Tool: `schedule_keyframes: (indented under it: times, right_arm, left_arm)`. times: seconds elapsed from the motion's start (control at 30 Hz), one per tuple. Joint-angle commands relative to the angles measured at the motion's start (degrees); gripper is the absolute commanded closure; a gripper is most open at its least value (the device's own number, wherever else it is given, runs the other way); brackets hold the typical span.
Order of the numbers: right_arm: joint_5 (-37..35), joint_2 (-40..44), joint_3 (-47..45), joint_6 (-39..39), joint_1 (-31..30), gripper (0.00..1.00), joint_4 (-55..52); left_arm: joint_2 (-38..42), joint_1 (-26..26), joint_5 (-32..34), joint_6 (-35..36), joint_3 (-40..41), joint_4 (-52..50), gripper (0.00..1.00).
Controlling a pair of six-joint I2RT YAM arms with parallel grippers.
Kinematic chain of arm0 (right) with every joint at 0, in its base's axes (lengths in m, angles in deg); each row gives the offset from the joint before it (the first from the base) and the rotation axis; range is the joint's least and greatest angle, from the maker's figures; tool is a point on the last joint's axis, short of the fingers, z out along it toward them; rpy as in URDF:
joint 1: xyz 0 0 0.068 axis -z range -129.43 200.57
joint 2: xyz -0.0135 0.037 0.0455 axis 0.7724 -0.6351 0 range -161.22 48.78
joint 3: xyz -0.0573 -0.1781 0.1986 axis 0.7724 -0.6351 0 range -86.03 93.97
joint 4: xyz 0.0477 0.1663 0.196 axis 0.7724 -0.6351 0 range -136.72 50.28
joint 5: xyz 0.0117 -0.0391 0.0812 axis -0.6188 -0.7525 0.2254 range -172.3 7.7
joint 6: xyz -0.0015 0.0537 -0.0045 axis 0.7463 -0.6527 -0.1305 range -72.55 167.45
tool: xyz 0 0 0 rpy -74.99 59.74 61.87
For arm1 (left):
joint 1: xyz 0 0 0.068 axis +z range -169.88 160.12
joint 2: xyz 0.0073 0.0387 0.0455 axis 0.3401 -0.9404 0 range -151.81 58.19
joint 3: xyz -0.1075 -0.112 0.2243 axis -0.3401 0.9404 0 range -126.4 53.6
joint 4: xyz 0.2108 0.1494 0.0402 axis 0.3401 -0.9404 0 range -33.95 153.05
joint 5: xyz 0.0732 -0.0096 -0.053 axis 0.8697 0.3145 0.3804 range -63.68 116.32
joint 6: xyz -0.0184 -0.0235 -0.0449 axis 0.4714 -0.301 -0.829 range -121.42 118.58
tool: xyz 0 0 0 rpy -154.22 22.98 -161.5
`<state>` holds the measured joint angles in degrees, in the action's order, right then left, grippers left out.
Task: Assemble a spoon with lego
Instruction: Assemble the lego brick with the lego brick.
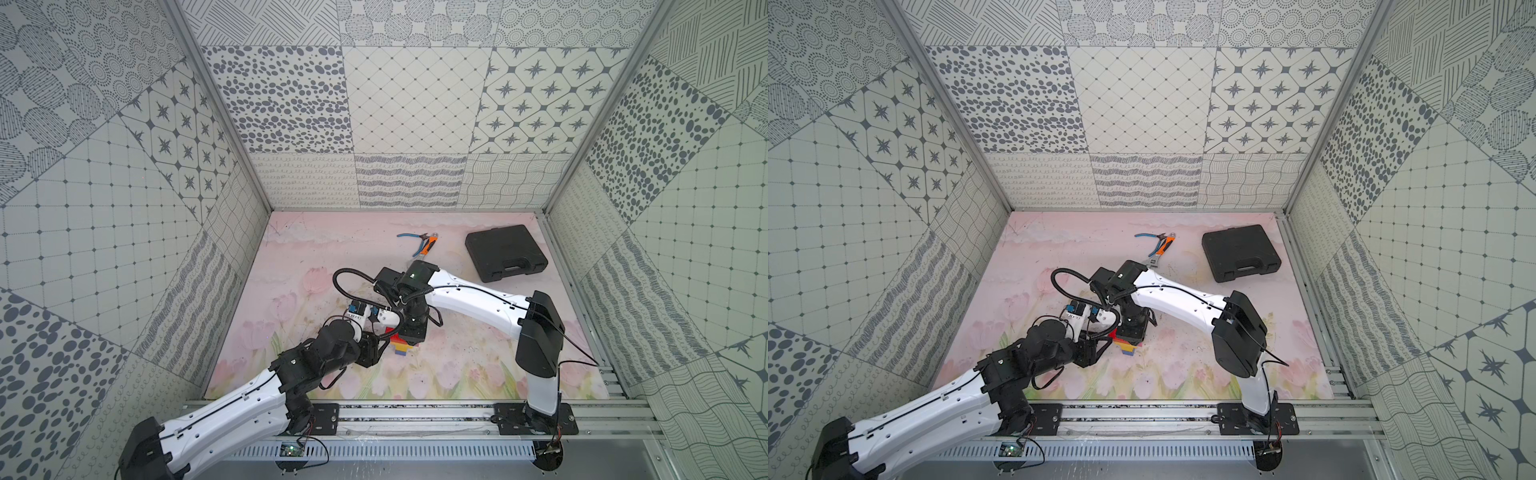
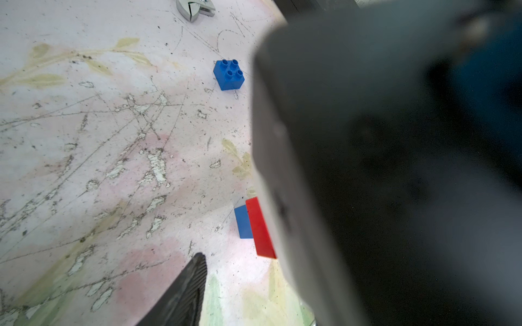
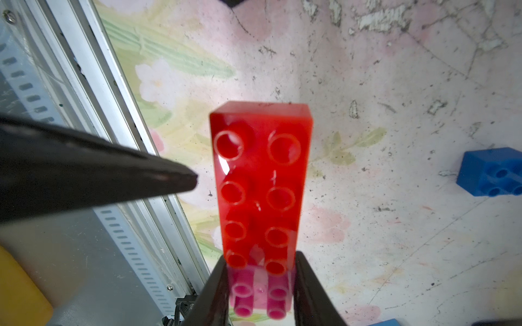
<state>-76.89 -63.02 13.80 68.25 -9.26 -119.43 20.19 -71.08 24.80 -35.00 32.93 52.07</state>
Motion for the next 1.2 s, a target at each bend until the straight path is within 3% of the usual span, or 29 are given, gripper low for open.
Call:
schedule_keyframes:
  times: [0.0,0.8,1.17]
  right_arm:
    - [0.92,-4.04,0.29,-0.93,-0.90,0.77,3.09]
    - [-1.19,-0.16,5.35,-2.54,-0.36,0.41,2.91]
    - [7.01,8.83,6.83,-6.45,1.03,0.33,7.65]
  left_arm:
    - [0.73,-0.90,-0.85,1.26,-0.22,0.44,0.40]
    - [2.47,-0.91,0.34,1.52,-0.64,-1.35,0.36]
    - [8.55,-0.84,1.66,1.50,-1.11,-5.40,0.23]
